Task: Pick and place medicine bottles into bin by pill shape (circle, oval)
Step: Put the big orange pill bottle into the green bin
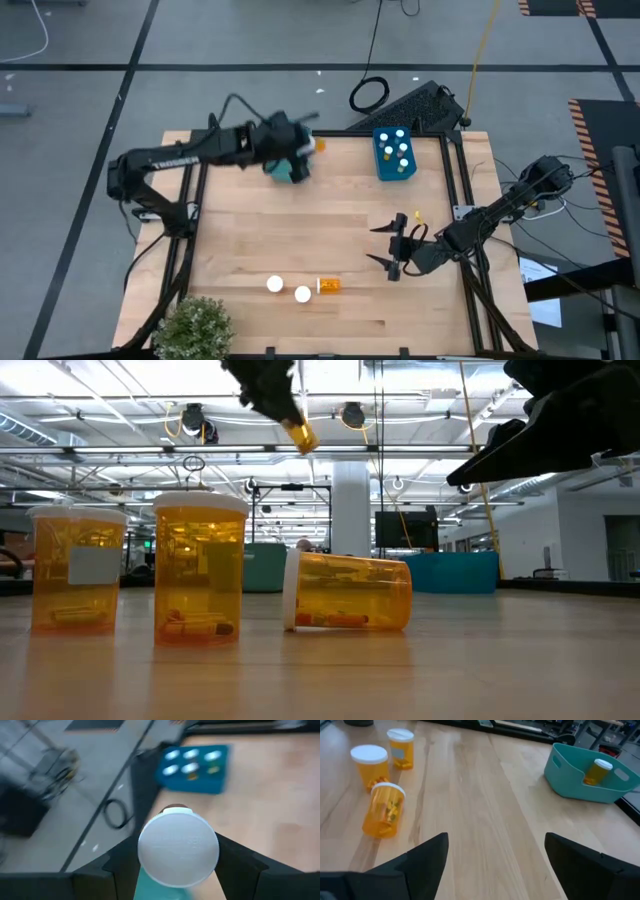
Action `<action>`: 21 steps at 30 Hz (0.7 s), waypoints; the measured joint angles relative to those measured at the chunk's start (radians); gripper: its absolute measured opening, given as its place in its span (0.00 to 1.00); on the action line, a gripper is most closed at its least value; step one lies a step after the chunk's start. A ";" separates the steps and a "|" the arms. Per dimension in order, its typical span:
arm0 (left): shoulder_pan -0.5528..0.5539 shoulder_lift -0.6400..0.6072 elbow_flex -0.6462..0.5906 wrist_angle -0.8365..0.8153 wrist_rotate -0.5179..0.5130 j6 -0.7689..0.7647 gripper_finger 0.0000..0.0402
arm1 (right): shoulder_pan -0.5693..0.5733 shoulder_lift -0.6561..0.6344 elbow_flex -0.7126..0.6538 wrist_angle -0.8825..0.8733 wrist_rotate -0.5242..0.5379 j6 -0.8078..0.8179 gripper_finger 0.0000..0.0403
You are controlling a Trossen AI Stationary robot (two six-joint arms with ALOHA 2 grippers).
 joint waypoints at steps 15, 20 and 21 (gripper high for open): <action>0.341 0.187 0.001 -0.006 0.185 0.066 0.56 | -0.007 0.000 0.000 0.014 0.001 -0.040 0.79; 0.381 0.277 0.001 -0.013 0.182 0.068 0.56 | -0.012 0.000 0.000 0.015 0.001 -0.055 0.79; 0.388 0.291 0.001 -0.015 0.179 0.063 0.56 | -0.012 0.000 0.000 0.016 0.001 -0.061 0.79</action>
